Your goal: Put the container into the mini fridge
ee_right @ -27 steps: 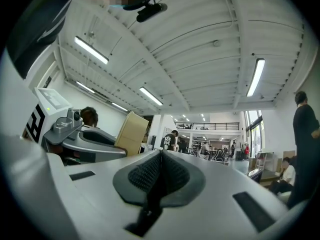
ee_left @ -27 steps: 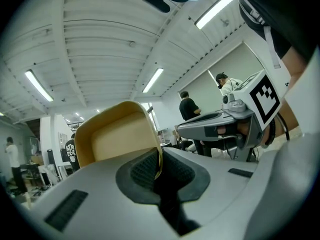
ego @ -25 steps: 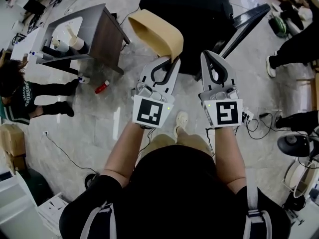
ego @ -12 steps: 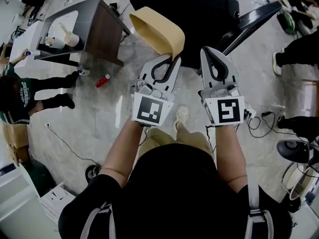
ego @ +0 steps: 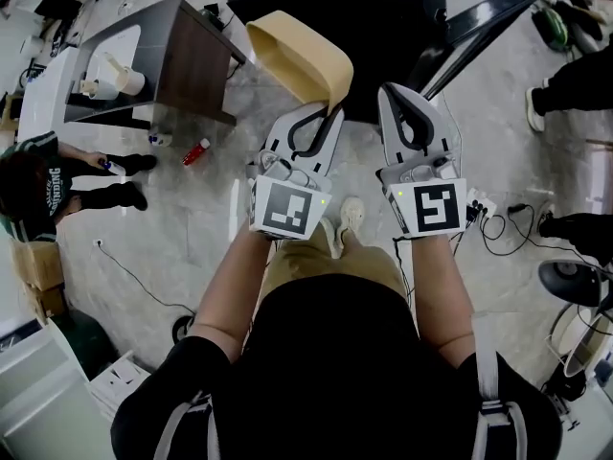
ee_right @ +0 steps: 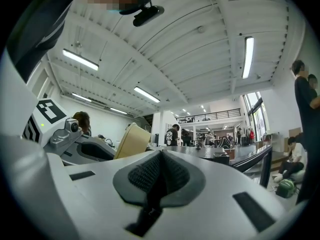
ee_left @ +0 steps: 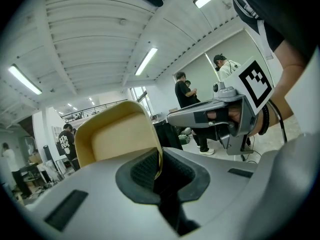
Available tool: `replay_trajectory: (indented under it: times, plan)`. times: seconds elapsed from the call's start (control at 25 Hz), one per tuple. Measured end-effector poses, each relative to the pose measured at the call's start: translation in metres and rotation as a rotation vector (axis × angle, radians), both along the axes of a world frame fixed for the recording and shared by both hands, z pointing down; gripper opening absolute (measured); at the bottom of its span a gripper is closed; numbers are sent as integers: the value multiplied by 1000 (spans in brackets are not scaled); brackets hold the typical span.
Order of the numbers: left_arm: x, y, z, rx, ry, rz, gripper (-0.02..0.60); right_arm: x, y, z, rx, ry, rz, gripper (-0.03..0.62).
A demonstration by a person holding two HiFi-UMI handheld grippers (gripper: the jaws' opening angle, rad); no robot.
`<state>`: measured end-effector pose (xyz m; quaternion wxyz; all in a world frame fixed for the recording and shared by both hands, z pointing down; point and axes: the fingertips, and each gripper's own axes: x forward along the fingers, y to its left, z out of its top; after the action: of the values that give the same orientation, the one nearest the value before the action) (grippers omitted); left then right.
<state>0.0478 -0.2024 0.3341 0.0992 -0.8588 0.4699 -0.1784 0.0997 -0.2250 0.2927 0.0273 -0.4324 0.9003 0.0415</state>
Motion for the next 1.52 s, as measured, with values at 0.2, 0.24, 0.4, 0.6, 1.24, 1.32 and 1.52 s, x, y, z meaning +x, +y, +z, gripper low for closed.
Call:
replay_trajectory:
  times: [0.2,0.24,0.4,0.6,1.24,1.32,1.52]
  plan:
    - [3,-1,19,-44,-51,32,32,2,-1,9,-18,-17,17,37]
    - [3,-2,23,-54,-59,34,32,3,-2,13,-23,-4,18,37]
    - [-1,-7,46,-106,-89,51,32,6,-4,32,-51,45,34,37]
    - [-17,-27,81,-148,-175,77,32,-1,-21,41,-66,6,72,37]
    - [-39,-78,174,-336,-472,323,32,-29,-66,97,-159,58,109,37]
    - [-40,-83,184,-358,-494,352,32,-32,-72,103,-169,58,117,37]
    - [-47,-98,211,-404,-539,397,32,-39,-86,120,-199,72,125,37]
